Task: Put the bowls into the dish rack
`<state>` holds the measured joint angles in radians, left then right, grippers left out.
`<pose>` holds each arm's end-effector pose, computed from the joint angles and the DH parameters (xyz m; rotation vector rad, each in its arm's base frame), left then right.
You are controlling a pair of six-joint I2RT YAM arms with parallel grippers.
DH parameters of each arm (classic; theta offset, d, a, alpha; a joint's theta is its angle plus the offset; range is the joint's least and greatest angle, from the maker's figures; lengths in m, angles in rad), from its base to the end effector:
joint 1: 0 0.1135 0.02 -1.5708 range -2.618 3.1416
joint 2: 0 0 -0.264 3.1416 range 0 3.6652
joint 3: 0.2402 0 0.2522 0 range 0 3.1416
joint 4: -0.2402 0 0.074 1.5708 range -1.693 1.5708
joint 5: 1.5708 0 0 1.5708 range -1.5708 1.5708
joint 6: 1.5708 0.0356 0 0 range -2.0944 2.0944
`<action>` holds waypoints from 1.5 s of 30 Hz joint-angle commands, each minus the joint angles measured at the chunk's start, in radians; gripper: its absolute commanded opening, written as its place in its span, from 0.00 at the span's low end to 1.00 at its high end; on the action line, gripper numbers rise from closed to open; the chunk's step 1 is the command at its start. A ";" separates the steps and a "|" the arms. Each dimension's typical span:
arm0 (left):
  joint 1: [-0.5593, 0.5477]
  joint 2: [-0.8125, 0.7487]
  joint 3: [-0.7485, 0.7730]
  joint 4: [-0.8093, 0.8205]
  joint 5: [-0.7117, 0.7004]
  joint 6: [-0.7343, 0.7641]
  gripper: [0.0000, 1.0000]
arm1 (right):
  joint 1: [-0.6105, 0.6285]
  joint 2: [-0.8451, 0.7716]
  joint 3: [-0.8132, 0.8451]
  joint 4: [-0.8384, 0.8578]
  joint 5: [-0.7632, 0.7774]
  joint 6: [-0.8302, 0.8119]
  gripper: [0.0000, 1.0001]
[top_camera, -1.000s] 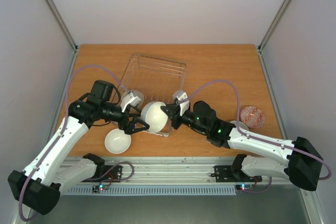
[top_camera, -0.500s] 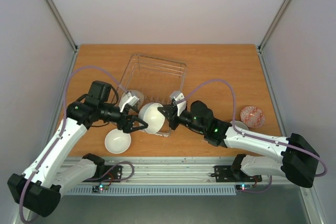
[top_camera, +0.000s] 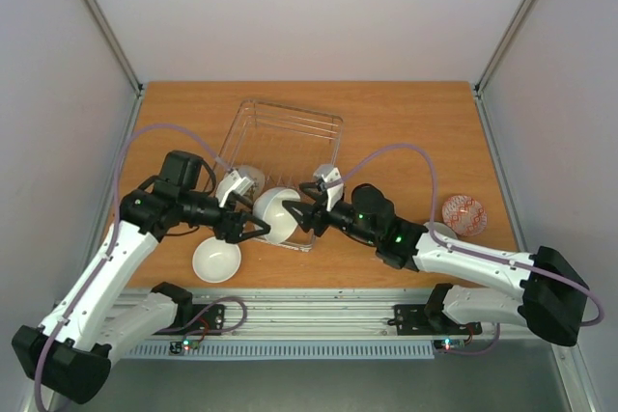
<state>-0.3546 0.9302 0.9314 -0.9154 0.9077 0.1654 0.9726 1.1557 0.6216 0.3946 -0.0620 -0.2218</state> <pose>0.1456 -0.0838 0.3095 0.9678 2.1403 -1.1999 0.1465 0.2189 0.2668 -1.0216 1.4186 0.6075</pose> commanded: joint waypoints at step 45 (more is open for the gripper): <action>-0.361 0.388 0.213 0.213 -1.092 0.022 0.00 | 0.002 -0.220 0.119 -0.720 0.603 0.132 0.73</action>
<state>-0.7033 1.2991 1.0969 -0.7681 -0.1467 0.1715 0.9733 0.9379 0.7490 -0.3309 0.5251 -0.1043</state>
